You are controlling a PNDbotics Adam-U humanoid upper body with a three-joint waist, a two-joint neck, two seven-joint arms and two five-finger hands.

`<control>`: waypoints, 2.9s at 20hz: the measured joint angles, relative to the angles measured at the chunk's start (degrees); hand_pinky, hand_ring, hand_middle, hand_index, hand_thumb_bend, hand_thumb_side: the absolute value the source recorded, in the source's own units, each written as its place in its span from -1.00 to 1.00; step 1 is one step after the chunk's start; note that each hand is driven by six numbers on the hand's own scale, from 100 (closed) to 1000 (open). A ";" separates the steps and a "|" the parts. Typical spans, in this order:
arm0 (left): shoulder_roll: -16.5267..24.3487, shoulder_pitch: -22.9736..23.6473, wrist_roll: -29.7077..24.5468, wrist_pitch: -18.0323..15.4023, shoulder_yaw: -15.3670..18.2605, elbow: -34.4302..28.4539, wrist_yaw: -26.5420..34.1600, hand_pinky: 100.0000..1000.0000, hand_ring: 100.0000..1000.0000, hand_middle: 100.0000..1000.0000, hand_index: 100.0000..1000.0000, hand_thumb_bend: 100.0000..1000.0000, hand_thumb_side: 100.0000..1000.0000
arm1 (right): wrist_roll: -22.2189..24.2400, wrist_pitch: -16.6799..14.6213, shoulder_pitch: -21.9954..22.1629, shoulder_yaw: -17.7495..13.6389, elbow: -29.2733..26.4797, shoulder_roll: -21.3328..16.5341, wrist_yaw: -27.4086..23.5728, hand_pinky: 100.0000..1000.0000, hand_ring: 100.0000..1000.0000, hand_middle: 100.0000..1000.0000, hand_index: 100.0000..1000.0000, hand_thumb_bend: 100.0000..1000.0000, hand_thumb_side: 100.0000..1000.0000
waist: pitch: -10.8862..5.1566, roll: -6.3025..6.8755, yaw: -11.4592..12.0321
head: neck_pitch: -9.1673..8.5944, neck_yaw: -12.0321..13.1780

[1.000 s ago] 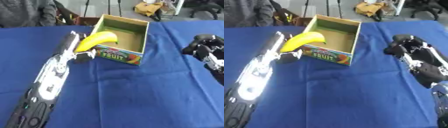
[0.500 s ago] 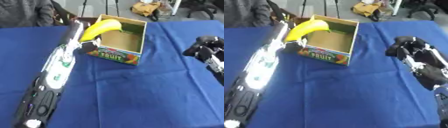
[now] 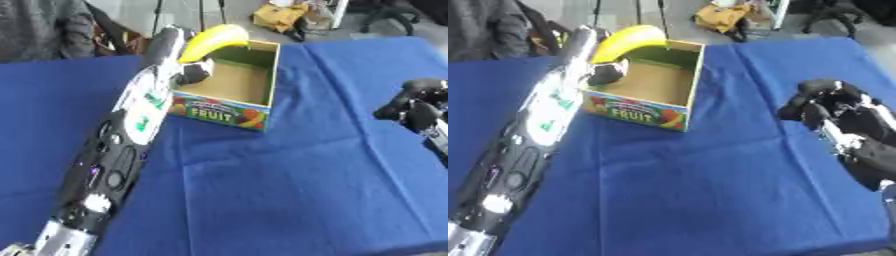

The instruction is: Pick up objects on the table and place them in the box.

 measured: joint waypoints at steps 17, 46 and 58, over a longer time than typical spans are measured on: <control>4.63 -4.41 -0.82 1.77 1.49 14.41 -9.68 0.47 0.42 0.26 0.55 0.99 0.27 | 1.41 0.16 -0.50 1.02 -0.01 0.01 0.04 0.55 0.30 0.12 0.43 -1.00 -1.00 | 1.18 0.49 -4.59 | -0.99 2.42; 6.59 10.63 17.90 -15.37 2.54 -17.91 6.09 0.43 0.34 0.11 0.39 0.09 0.47 | 0.33 -0.17 0.40 -0.12 0.20 0.51 0.66 0.55 0.30 0.12 0.42 -1.00 -1.00 | 1.14 0.69 0.83 | -0.90 0.59; 6.47 28.71 22.34 -14.93 2.49 -37.05 17.84 0.40 0.29 0.05 0.38 -0.02 0.54 | -0.42 -0.25 0.91 -0.82 0.39 0.51 1.15 0.55 0.29 0.12 0.42 -1.00 -1.00 | 0.68 1.00 2.93 | -0.32 2.26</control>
